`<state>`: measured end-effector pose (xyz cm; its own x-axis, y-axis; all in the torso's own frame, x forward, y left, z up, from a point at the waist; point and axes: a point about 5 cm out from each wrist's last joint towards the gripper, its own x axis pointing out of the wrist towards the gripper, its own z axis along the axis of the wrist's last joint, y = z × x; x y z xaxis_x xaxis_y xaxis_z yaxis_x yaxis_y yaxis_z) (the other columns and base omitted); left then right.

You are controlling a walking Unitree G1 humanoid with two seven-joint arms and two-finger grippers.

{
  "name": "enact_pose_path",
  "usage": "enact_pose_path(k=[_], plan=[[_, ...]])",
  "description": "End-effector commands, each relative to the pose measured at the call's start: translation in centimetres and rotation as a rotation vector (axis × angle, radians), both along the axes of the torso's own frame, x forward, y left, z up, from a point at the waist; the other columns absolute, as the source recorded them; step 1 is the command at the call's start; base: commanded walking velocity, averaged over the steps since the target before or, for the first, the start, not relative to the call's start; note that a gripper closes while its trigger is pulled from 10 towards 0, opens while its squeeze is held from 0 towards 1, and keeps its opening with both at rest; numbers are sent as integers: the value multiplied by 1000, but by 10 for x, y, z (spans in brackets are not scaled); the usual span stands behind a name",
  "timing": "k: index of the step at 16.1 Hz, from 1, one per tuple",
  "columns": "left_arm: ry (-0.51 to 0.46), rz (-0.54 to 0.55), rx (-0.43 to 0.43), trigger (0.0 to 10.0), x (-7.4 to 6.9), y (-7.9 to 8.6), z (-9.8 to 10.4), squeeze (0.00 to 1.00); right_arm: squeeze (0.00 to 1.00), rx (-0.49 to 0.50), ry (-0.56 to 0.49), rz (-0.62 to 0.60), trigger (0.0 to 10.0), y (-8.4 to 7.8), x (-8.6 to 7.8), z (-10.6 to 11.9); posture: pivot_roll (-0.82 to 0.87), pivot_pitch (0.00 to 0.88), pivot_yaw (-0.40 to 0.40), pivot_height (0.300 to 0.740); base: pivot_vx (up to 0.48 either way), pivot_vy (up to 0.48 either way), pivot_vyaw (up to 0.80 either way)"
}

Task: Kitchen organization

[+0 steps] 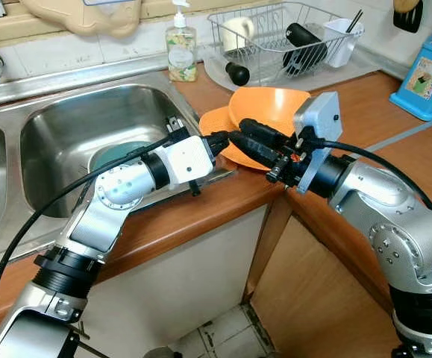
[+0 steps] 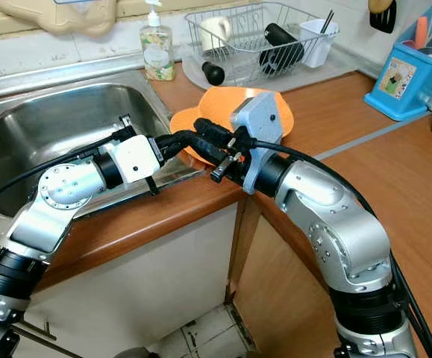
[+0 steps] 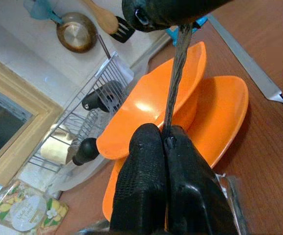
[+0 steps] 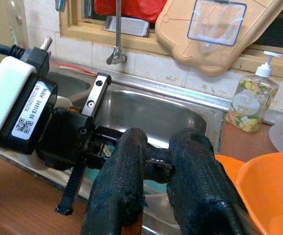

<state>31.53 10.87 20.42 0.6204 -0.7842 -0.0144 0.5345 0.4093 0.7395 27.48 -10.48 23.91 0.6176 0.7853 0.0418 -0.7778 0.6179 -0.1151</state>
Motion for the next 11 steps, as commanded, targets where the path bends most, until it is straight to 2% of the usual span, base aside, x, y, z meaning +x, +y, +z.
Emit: enact_pose_path(k=[1, 3, 4, 6, 8, 9, 11], plan=[[-22, 27, 1, 0, 4, 5, 6, 0, 1000, -23, 14, -35, 10000, -2, 3, -4, -102, 0, 17, 740, 0, 0, 0], [-24, 76, 18, 0, 8, 15, 5, 0, 1000, -25, -1, -62, 10000, -4, 7, -2, -102, 0, 16, 740, 0, 0, 0], [-19, 110, 39, 0, 11, 23, 3, 0, 0, -30, -13, -68, 10000, -5, 6, -1, -102, 0, 16, 740, 0, 0, 0], [-9, 165, 81, 0, 16, 35, 0, 0, 0, -49, -16, -44, 10000, -5, 3, -2, -109, 0, 21, 740, 0, 0, 0], [27, 266, 168, 0, 25, 60, -9, 0, 0, -91, -8, -8, 10000, -2, -3, -8, -108, 0, 21, 740, 0, 0, 0], [34, 289, 195, 0, 27, 65, -11, 0, 0, -102, -6, -1, 10000, -1, -4, -10, -108, 0, 21, 740, 0, 0, 0], [125, 440, 281, 0, 40, 97, -25, 0, 0, -154, 5, 36, 10000, 4, -8, -17, -108, 0, 21, 740, 0, 0, 0]])
